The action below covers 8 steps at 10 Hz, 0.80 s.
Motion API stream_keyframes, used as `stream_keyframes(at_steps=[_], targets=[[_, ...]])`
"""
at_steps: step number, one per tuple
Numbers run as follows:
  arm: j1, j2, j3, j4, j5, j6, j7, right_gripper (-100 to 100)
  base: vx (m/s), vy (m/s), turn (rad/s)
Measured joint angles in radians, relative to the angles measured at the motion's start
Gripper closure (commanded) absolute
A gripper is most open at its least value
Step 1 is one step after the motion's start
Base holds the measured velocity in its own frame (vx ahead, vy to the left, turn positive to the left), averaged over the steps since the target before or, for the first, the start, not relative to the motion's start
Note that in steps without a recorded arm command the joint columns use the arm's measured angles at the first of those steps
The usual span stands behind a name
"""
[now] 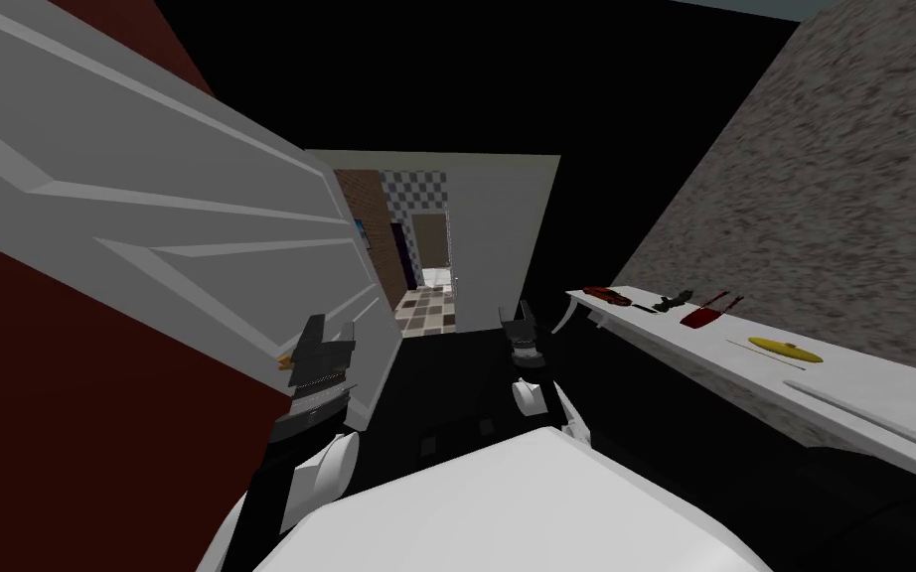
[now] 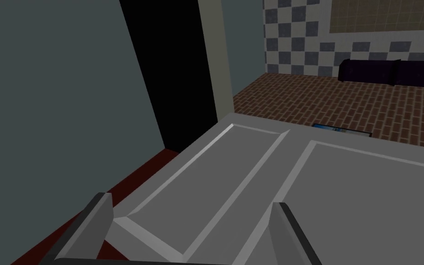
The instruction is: Pull the door open
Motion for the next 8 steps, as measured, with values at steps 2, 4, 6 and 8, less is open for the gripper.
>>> stream_keyframes(at_steps=[2,4,6,8], targets=[[-0.005,-0.006,-0.001,0.035,-0.022,-0.008,-0.027,-100,0.092,0.009,0.076],[-0.025,-0.010,-0.004,0.075,-0.044,-0.009,-0.052,-100,0.105,0.002,0.089],[-0.036,-0.016,-0.006,0.120,-0.068,-0.021,-0.082,-100,0.095,-0.011,0.088],[-0.043,-0.024,-0.010,0.156,-0.094,-0.026,-0.114,-100,0.098,-0.004,0.107]])
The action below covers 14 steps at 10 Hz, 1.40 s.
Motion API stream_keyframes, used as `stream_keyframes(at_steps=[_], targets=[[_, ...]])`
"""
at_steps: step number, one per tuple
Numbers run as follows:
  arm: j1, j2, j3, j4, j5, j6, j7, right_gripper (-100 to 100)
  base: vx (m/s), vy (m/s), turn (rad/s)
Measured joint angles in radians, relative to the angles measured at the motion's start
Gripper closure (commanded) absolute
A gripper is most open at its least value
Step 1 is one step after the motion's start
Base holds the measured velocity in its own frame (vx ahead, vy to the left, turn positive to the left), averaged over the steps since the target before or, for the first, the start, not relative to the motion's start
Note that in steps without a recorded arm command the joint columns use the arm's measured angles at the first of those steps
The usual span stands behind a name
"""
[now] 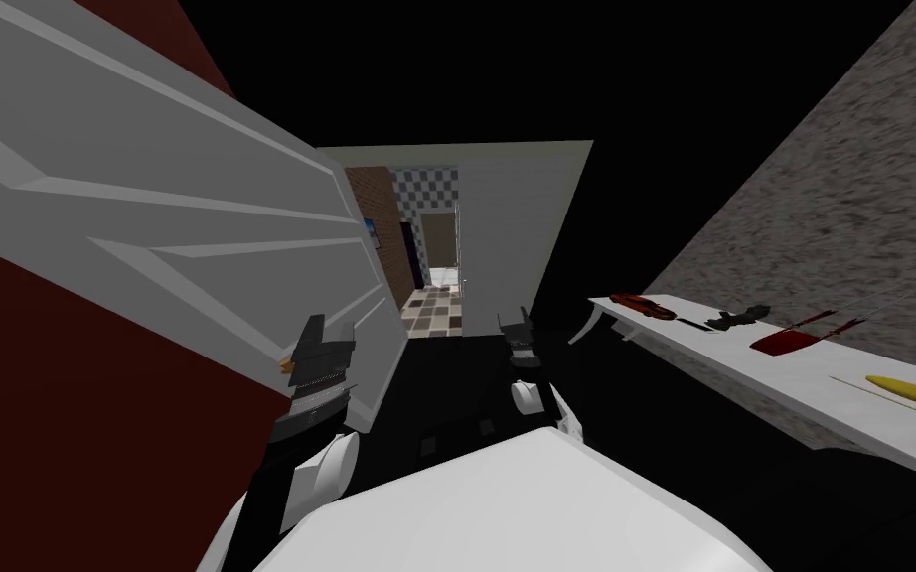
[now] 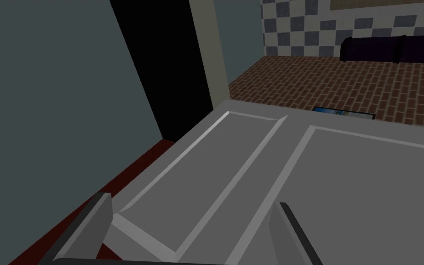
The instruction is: Pull the door open
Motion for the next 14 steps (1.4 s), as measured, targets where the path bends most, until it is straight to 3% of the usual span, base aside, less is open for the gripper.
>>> stream_keyframes(at_steps=[5,11,14], targets=[[-0.028,-0.012,-0.007,0.101,-0.065,-0.012,-0.078,-100,0.102,-0.002,0.094],[-0.082,-0.022,-0.020,0.263,-0.159,-0.036,-0.191,-100,0.116,-0.020,0.115],[-0.090,-0.025,-0.022,0.325,-0.199,-0.051,-0.242,-100,0.100,-0.008,0.110]])
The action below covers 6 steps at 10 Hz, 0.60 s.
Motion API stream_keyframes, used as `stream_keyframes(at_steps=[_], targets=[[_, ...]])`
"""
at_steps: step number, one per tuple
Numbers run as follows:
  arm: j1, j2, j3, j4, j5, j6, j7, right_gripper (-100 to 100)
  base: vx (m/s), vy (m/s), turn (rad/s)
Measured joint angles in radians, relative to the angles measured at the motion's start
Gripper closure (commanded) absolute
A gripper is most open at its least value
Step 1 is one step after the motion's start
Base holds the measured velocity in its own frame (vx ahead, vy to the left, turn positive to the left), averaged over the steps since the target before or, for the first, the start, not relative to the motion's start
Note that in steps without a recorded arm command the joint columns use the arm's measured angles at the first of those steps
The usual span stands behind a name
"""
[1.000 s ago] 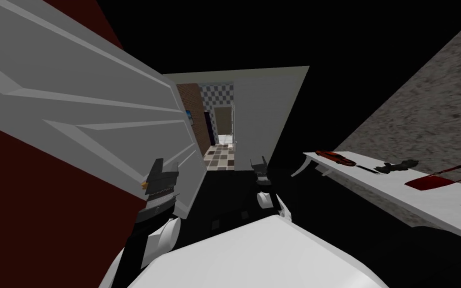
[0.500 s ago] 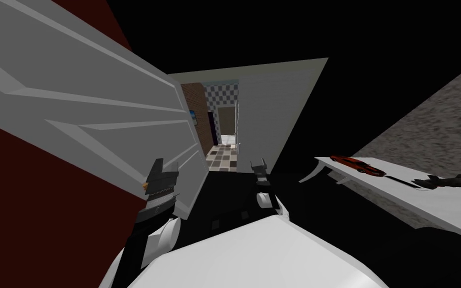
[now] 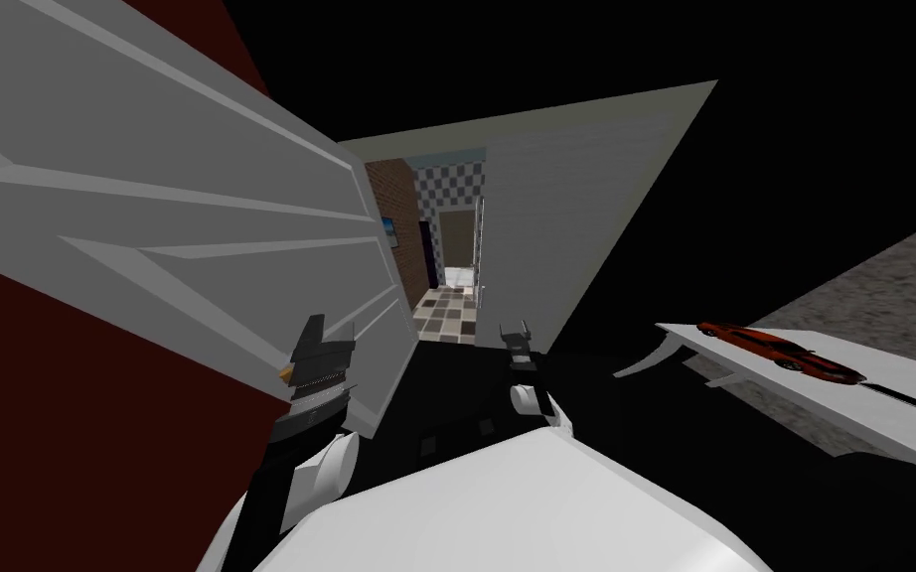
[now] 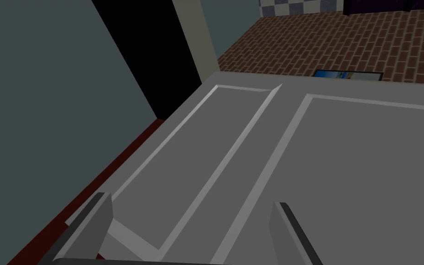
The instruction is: Pull the door open
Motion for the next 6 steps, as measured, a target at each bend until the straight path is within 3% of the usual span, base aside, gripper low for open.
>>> stream_keyframes(at_steps=[6], targets=[[-0.037,-0.006,-0.011,0.129,-0.081,-0.017,-0.098,-100,0.098,-0.021,0.094]])
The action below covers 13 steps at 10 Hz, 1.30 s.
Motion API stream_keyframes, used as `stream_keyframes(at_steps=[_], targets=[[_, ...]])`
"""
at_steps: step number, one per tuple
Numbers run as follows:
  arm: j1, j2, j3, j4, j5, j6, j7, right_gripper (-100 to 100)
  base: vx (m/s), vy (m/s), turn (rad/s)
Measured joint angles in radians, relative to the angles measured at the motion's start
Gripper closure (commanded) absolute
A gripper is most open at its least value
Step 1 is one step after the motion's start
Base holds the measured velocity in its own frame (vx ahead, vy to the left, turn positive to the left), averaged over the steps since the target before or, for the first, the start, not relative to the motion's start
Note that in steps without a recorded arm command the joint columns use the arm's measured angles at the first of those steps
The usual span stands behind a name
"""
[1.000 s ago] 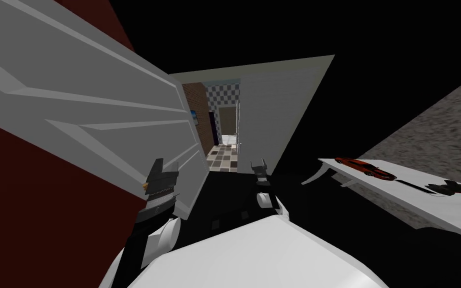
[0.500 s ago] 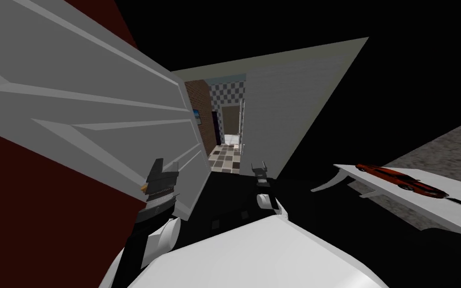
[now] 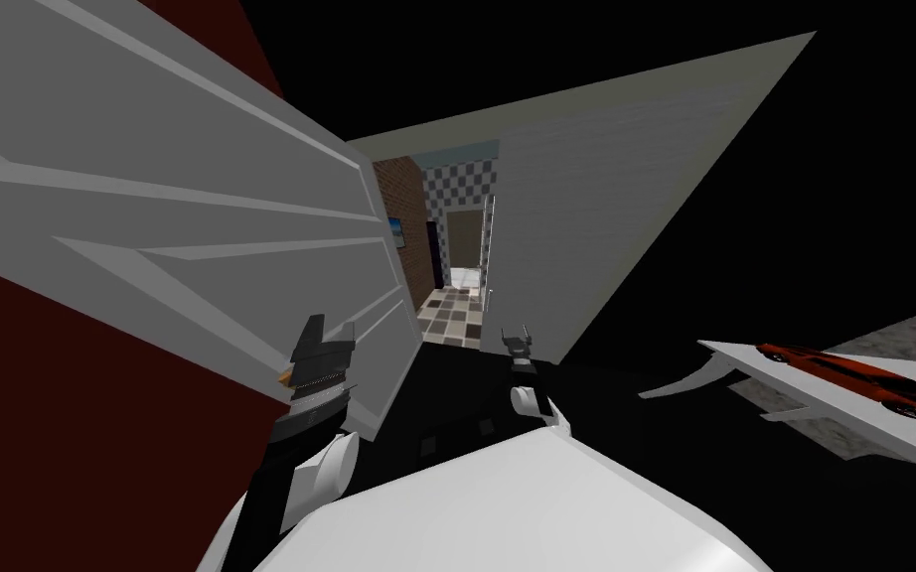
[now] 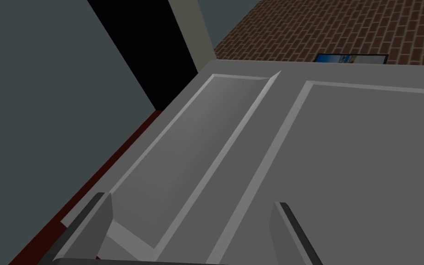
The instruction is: Pull the door open
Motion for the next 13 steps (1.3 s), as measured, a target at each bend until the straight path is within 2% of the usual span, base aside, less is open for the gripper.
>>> stream_keyframes(at_steps=[3,5,8,13], targets=[[-0.032,0.002,-0.006,0.075,-0.038,-0.010,-0.044,-100,0.096,-0.033,0.096],[-0.032,-0.001,-0.007,0.107,-0.063,-0.016,-0.077,-100,0.087,-0.028,0.087],[-0.062,-0.004,-0.016,0.188,-0.111,-0.025,-0.134,-100,0.123,-0.041,0.112],[-0.086,0.001,-0.020,0.293,-0.172,-0.048,-0.212,-100,0.112,-0.040,0.099]])
